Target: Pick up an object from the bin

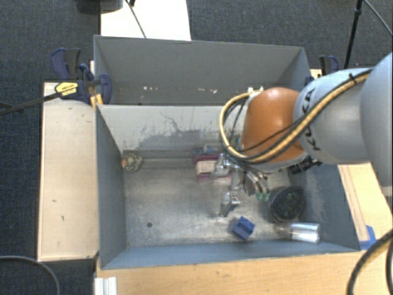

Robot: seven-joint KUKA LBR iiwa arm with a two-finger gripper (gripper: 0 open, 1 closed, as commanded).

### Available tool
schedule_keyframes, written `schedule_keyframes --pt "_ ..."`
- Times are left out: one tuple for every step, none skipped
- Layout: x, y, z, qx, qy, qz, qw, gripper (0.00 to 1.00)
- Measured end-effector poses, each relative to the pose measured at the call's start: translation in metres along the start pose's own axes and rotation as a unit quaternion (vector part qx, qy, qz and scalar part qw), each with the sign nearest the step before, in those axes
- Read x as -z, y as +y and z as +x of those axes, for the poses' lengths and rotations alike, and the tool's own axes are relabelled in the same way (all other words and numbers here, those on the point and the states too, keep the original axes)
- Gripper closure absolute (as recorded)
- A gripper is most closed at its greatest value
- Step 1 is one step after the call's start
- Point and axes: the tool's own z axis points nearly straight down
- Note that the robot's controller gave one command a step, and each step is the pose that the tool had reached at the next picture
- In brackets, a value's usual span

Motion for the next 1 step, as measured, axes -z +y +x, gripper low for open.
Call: schedule_keyframes --pt "0.0572 -0.0055 -0.0454 -0.015 -0.0079 -0.001 0.9999 0.0"
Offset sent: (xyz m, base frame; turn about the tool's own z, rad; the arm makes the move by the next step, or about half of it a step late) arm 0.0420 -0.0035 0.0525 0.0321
